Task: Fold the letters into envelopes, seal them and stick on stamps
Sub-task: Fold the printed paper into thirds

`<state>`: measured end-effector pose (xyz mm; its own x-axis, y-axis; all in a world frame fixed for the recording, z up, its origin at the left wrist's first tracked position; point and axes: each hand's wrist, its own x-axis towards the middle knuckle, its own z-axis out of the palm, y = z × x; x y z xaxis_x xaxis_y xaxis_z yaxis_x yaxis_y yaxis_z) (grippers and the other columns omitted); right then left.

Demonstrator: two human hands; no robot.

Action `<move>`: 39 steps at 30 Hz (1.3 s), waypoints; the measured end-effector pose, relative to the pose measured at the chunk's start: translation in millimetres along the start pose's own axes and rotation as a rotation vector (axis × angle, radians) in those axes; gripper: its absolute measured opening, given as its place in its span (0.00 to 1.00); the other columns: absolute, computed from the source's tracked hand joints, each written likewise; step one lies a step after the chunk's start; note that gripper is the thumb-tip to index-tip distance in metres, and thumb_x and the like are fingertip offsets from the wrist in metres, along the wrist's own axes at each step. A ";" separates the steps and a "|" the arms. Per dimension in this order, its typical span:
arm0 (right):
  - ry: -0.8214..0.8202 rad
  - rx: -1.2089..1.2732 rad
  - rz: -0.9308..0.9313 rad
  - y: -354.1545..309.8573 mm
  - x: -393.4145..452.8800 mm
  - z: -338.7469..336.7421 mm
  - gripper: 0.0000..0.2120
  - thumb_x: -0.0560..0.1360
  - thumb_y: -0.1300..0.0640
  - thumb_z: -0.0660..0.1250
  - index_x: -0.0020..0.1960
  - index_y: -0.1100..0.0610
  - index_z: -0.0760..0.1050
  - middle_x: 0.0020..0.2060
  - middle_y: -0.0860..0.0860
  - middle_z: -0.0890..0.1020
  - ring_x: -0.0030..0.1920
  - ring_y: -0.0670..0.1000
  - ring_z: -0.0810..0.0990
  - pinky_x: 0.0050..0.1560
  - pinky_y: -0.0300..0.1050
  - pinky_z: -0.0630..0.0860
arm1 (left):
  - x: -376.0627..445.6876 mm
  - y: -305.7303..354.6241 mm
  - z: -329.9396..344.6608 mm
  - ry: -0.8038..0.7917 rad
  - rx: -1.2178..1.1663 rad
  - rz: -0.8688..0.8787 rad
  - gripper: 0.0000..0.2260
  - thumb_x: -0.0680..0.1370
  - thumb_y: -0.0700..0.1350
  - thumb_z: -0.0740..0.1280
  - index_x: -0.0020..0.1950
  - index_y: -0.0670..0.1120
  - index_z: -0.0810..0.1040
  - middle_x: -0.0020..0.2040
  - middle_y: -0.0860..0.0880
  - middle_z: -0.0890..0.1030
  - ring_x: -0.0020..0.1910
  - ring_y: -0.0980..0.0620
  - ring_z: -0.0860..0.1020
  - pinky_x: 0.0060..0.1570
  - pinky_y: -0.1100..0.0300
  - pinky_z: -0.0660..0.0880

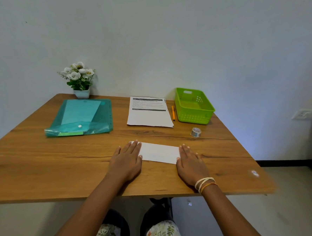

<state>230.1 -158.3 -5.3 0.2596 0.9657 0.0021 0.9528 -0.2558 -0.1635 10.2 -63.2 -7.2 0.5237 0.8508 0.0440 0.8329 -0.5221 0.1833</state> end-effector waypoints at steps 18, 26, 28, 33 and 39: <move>0.031 0.043 -0.241 -43.6 5.7 5.3 0.26 0.82 0.48 0.47 0.78 0.53 0.50 0.78 0.49 0.52 0.77 0.48 0.50 0.76 0.48 0.49 | 16.6 14.6 -2.3 -0.039 0.050 0.017 0.28 0.82 0.59 0.45 0.79 0.50 0.43 0.79 0.51 0.45 0.78 0.51 0.45 0.74 0.44 0.45; 0.060 0.023 0.062 -17.3 44.9 -1.6 0.29 0.81 0.45 0.47 0.78 0.57 0.52 0.78 0.53 0.54 0.77 0.51 0.52 0.76 0.52 0.51 | 14.3 10.8 -2.8 -0.008 -0.011 0.028 0.30 0.81 0.61 0.47 0.79 0.50 0.46 0.79 0.51 0.47 0.78 0.52 0.46 0.75 0.45 0.44; 0.068 0.026 0.088 -18.4 47.2 -0.8 0.29 0.81 0.45 0.47 0.78 0.58 0.52 0.78 0.53 0.54 0.77 0.52 0.52 0.76 0.53 0.51 | 14.4 10.7 -2.8 0.001 -0.022 0.025 0.30 0.81 0.61 0.47 0.79 0.50 0.47 0.79 0.51 0.48 0.78 0.52 0.47 0.75 0.46 0.44; 0.246 0.043 0.017 -43.2 39.9 3.4 0.28 0.80 0.49 0.53 0.77 0.58 0.54 0.77 0.54 0.57 0.77 0.53 0.53 0.76 0.51 0.52 | 12.7 5.6 -4.9 0.104 -0.117 -0.010 0.27 0.80 0.58 0.55 0.77 0.49 0.57 0.79 0.50 0.55 0.77 0.52 0.52 0.75 0.47 0.49; 0.176 0.148 -0.258 -111.4 44.9 12.8 0.22 0.81 0.50 0.53 0.73 0.56 0.62 0.74 0.54 0.65 0.74 0.52 0.62 0.74 0.49 0.60 | 12.8 -40.0 -16.6 0.300 -0.030 -0.162 0.23 0.78 0.52 0.60 0.73 0.48 0.64 0.77 0.45 0.58 0.77 0.47 0.54 0.72 0.38 0.50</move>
<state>133.6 -85.9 0.4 0.0489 0.9719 0.2304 0.9607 0.0173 -0.2771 -19.4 -30.4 2.4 0.3051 0.9046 0.2977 0.8932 -0.3802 0.2399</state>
